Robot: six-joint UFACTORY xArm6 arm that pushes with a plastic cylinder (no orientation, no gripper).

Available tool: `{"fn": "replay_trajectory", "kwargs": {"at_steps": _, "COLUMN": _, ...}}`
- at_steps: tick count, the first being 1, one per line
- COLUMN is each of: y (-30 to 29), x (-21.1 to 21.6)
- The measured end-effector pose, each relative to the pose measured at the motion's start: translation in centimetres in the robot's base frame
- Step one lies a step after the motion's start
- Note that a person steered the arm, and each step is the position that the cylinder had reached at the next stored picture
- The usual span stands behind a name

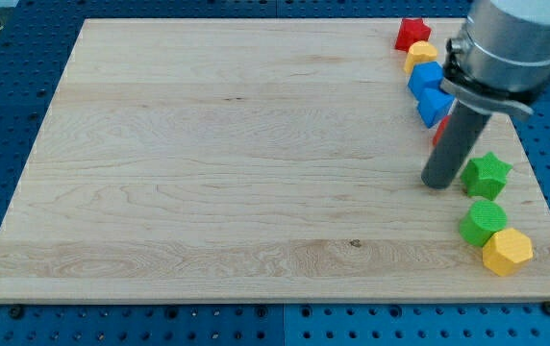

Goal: Push the green blocks and yellow hexagon to the bottom right

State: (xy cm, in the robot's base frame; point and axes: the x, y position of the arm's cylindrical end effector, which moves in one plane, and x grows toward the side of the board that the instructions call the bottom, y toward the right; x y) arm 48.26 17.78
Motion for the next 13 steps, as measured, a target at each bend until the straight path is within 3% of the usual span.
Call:
{"fn": "replay_trajectory", "kwargs": {"at_steps": 6, "y": 2.6, "x": -3.6}}
{"fn": "replay_trajectory", "kwargs": {"at_steps": 11, "y": 6.5, "x": 2.9}}
{"fn": "replay_trajectory", "kwargs": {"at_steps": 13, "y": 7.3, "x": 2.9}}
